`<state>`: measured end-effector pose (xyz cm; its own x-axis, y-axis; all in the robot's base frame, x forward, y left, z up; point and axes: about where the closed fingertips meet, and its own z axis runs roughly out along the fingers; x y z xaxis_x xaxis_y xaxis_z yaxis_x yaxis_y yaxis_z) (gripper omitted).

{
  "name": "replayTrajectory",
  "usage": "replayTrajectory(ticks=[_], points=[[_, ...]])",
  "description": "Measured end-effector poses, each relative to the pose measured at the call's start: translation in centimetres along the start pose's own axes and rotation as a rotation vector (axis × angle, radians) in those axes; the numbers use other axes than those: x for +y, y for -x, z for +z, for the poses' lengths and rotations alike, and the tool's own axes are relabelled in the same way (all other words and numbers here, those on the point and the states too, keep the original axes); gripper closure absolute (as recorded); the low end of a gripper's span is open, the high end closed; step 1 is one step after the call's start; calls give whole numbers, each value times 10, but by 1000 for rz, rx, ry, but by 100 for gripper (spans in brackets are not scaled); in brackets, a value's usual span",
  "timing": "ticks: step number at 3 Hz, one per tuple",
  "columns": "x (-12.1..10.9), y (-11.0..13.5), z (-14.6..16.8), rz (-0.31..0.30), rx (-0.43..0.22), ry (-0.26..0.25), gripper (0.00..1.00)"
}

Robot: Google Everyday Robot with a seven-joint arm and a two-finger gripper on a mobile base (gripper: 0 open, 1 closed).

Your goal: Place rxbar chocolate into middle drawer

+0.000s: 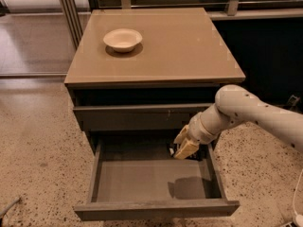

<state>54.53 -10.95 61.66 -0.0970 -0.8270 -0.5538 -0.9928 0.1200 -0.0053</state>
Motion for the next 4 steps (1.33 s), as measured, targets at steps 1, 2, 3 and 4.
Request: replayTrajectory(ticks=[1,2,3,4], points=[[-6,-40,55,-19,37,-25,100],[-11,-76,116,-34,68,-21,100],[-9,-80,125,-29,65,-15,100],[-7,-85,131,-52,101,-9,100]])
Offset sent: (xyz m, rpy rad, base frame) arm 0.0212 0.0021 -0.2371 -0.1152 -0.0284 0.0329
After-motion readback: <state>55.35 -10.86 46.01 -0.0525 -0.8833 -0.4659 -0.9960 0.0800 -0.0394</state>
